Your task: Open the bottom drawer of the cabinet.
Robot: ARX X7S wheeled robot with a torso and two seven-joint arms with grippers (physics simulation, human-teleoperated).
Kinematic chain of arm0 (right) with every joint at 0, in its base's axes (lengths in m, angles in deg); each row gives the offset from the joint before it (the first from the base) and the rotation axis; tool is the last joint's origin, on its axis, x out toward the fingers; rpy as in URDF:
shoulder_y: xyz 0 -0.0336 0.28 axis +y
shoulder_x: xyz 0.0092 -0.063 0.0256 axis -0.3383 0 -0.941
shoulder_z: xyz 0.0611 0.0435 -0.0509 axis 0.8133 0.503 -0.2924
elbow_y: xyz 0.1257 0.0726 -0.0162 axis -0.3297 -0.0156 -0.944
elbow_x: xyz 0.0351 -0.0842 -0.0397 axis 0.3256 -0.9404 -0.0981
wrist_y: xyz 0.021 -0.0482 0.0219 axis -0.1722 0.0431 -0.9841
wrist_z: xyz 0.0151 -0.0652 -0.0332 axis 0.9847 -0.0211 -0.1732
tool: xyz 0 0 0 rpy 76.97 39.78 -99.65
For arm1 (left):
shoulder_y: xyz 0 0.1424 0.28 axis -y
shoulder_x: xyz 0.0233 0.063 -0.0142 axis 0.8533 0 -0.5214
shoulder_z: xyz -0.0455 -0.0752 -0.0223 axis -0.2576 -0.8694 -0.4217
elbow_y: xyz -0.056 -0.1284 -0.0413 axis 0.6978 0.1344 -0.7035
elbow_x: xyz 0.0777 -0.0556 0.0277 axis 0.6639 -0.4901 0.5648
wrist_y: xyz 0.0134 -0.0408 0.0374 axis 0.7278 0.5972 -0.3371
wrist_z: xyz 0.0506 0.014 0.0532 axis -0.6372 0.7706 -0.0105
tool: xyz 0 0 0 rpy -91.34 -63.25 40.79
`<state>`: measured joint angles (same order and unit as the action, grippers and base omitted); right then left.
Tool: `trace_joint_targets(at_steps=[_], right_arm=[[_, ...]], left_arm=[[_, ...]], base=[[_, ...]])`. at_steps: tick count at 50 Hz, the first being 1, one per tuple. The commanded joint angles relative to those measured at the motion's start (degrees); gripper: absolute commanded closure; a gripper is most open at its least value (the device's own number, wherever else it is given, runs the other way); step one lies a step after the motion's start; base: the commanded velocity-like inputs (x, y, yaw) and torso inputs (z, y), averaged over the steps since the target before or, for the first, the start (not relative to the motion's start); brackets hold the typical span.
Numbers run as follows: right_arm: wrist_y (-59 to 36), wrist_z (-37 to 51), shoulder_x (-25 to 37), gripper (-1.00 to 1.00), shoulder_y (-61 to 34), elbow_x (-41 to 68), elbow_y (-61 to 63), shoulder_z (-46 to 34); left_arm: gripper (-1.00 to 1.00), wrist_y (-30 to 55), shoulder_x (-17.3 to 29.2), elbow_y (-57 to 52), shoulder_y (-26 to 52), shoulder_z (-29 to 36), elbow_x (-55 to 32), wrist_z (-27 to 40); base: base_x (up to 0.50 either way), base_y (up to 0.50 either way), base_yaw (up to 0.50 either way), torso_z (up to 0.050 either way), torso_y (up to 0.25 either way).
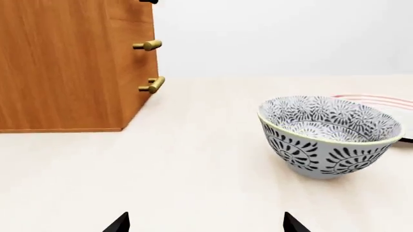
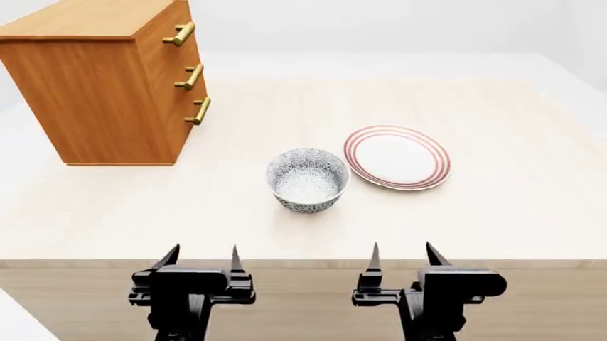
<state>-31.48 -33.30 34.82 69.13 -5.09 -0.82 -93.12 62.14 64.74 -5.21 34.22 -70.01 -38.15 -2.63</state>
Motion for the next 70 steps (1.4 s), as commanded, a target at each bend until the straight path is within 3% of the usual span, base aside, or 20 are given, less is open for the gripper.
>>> trace_joint_targets(at_steps=[1,10,54,64,66,70], right_arm=[[-30.6,3.8,3.6,-1.0,-10.21,2.44,26.94,0.75],[-26.59,2.21,3.81,-1.0,-7.5,4.29,25.33,0.78],[-23.72,3.35,5.37,-1.0,-7.05,6.2,23.62,0.36],[-23.07,3.45,5.74,-1.0,-6.42,6.75,23.84,0.2],[-23.03,3.43,5.8,-1.0,-6.4,6.9,23.88,0.12],[-22.96,3.58,6.0,-1.0,-6.56,6.88,23.83,-0.06]], left_arm=[[-1.0,28.09,2.69,-23.63,9.87,-0.71,-6.07,0.55],[-1.0,22.26,3.33,-21.65,7.97,0.82,-4.56,1.01],[-1.0,19.5,4.8,-17.93,8.24,1.87,-5.69,3.32],[-1.0,19.96,4.74,-17.7,8.17,1.69,-6.55,3.97],[-1.0,21.88,4.67,-17.32,9.14,1.92,-5.28,5.73],[-1.0,17.28,7.0,-16.0,10.37,5.46,1.73,7.89]], base=[[0.0,0.0,0.0,0.0,0.0],[0.39,0.0,0.0,0.0,0.0],[0.5,0.0,0.0,0.0,0.0],[0.0,0.0,0.0,0.0,0.0],[0.0,0.0,0.0,0.0,0.0],[0.0,0.0,0.0,0.0,0.0]])
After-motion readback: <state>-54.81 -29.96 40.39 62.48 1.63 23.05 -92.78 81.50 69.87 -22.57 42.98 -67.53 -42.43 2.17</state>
